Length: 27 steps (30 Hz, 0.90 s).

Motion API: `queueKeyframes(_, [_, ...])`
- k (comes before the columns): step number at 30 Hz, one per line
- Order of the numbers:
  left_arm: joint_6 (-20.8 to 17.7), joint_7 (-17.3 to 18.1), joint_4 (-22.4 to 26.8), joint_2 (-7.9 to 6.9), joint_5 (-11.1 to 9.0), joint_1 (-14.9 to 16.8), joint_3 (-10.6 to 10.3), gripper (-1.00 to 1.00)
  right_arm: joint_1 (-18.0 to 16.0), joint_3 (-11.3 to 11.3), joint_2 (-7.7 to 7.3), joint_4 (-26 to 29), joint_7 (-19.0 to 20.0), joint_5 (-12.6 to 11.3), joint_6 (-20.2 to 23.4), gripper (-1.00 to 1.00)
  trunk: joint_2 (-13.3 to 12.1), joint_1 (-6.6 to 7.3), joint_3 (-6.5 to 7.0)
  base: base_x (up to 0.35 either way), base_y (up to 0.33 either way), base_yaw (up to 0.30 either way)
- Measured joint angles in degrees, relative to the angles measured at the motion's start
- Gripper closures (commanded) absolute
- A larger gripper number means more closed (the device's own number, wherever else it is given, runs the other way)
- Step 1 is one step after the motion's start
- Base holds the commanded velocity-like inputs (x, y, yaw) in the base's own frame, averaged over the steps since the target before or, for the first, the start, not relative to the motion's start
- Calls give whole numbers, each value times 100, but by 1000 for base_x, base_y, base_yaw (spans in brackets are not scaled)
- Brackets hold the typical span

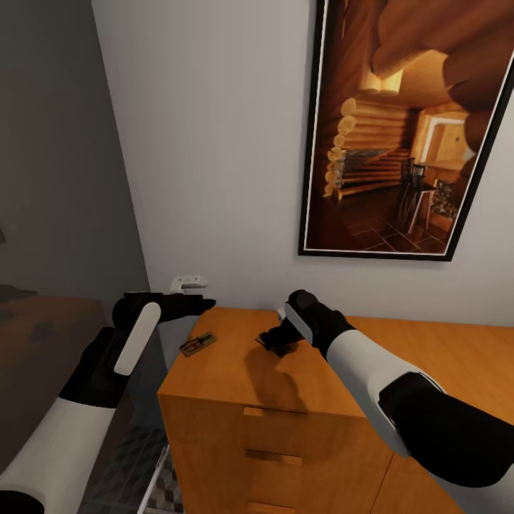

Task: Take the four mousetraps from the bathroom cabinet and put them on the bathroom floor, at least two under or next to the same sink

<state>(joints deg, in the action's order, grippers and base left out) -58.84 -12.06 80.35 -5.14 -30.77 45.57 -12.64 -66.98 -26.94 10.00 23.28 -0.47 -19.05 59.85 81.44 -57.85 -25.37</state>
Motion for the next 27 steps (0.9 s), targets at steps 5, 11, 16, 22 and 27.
queueKeyframes(5, [0, 0, 1, -3, 3, 0, 0, -100, 0, 5, 0, 122, 0, 10, 0, -100, 0, 0, 0, 0, 0, 0])
queueKeyframes(11, [-2, 0, -1, -6, 4, 0, 0, -100, -1, 15, 0, 543, -1, -1, -1, -100, 0, 0, 0, 0, 0, 0])
queueKeyframes(16, [-11, 0, 1, -7, 10, 0, 1, -100, -1, 27, 0, 826, -1, -16, -2, -100, 0, 0, 0, 0, 0, 0])
queueKeyframes(22, [-16, 2, 1, -7, 11, 0, 1, -100, -2, 42, 0, 1021, -1, -33, -3, -100, 0, 0, 0, 0, 0, 0])
queueKeyframes(27, [-14, 3, 2, -7, 9, 0, 1, -100, -2, 48, 0, 1062, -1, -36, -3, -100, 0, 0, 0, 0, 0, 0])
